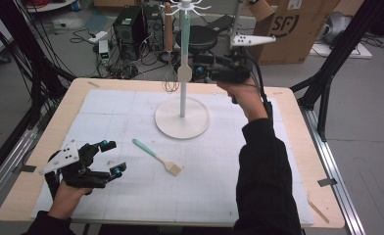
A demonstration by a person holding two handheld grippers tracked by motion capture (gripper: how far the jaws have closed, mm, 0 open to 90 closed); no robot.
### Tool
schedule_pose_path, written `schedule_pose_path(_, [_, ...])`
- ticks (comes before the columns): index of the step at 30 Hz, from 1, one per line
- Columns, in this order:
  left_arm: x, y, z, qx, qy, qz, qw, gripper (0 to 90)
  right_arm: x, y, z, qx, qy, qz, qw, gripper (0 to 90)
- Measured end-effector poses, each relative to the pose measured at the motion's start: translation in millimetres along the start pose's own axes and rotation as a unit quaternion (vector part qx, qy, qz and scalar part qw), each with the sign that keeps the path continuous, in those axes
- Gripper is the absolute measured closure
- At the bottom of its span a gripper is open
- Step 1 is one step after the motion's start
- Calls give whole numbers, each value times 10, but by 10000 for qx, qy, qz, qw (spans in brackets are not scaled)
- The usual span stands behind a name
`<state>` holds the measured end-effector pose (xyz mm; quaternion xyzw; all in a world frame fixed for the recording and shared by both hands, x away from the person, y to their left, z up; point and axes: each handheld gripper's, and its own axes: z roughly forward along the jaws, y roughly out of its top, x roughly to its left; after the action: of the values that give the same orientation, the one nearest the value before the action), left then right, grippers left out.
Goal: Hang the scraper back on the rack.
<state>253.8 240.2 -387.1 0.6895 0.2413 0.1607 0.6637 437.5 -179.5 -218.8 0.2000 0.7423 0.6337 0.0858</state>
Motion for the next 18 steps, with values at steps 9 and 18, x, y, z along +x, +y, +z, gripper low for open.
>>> schedule_pose_path(9, [22, -36, -14, -148, 191, -102, 9997, 181, 362, -651, -445, 51, -682, 13, 9977, 248])
schedule_pose_path(18, [19, -55, -5, -232, 280, -109, 9993, 180, 631, -1331, -876, -28, -1520, -126, 9883, 172])
